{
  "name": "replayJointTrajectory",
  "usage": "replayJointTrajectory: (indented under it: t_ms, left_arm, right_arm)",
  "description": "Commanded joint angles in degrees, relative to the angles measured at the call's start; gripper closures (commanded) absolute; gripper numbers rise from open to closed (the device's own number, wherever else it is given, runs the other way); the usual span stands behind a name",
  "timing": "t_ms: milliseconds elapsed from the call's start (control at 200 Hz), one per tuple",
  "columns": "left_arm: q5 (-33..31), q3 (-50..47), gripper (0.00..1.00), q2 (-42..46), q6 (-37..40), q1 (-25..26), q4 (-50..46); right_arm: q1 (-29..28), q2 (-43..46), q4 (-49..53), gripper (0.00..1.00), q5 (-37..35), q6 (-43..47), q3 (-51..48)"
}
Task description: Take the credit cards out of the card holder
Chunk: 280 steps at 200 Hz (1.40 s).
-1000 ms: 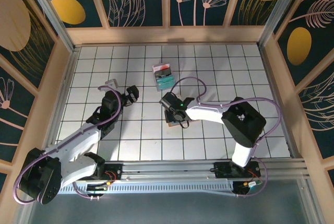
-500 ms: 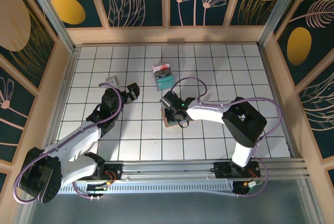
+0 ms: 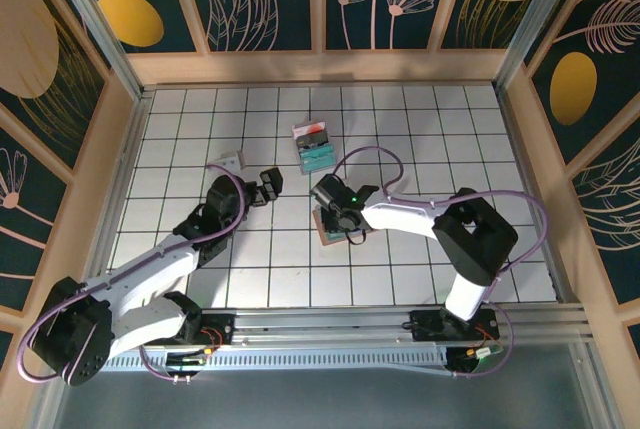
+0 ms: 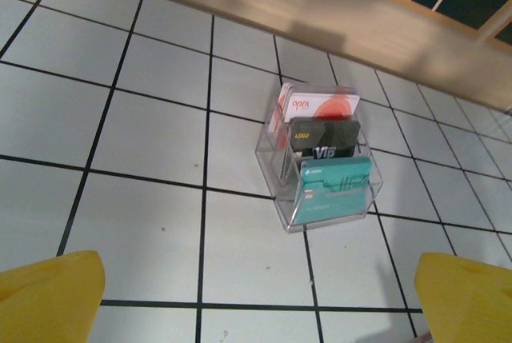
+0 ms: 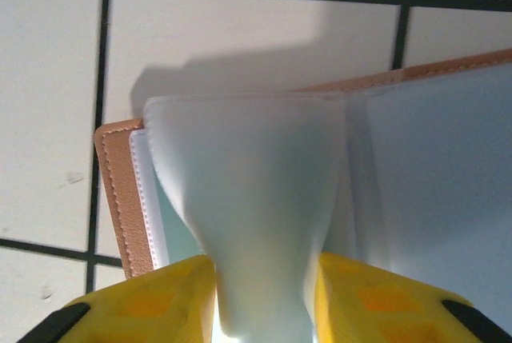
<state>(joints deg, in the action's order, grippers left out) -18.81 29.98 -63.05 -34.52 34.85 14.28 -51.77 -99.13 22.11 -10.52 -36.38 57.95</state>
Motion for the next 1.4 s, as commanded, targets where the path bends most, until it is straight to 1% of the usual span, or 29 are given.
replayJointTrajectory:
  t_ms: [0,175,335,475,641,911,1271,1396]
  left_arm:
    - [-2.18,0.83,0.01,-0.59,0.7,0.12,0.37]
    - [-3.94,1.96,0.01,-0.88,1.7,0.08,-0.34]
    - [-4.39,2.52,0.01,-1.46,1.98,0.12,-1.08]
    - [-5.02,2.81,0.01,-1.29,2.35,0.21,-1.52]
    - [-5.75,3.44,0.01,-1.0,3.01,0.15,-2.02]
    - [-5.89,4.28,0.01,-1.6,4.24,0.39,-2.77]
    - [-7.19,6.95,0.01,-4.38,6.37,3.41,-3.82]
    - [-8.84,8.63,0.01,-7.39,7.61,6.44,-4.21]
  right_arm:
    - [1.01,1.37,3.77,0.62,-4.48,-0.44,0.5]
    - [1.89,2.58,4.51,0.57,-6.24,-0.07,0.67]
    - [3.51,2.98,5.57,0.57,-8.31,0.02,0.41]
    - [4.81,3.25,6.28,0.6,-9.81,-0.08,0.22]
    - [5.57,4.45,7.41,0.57,-11.49,-0.4,-0.01]
    - [8.72,8.82,6.32,0.53,-11.53,-0.5,-3.59]
    - [13.55,14.03,4.99,0.54,-10.71,-0.61,-9.47]
    - [15.87,16.21,4.05,0.56,-9.77,-0.29,-12.17]
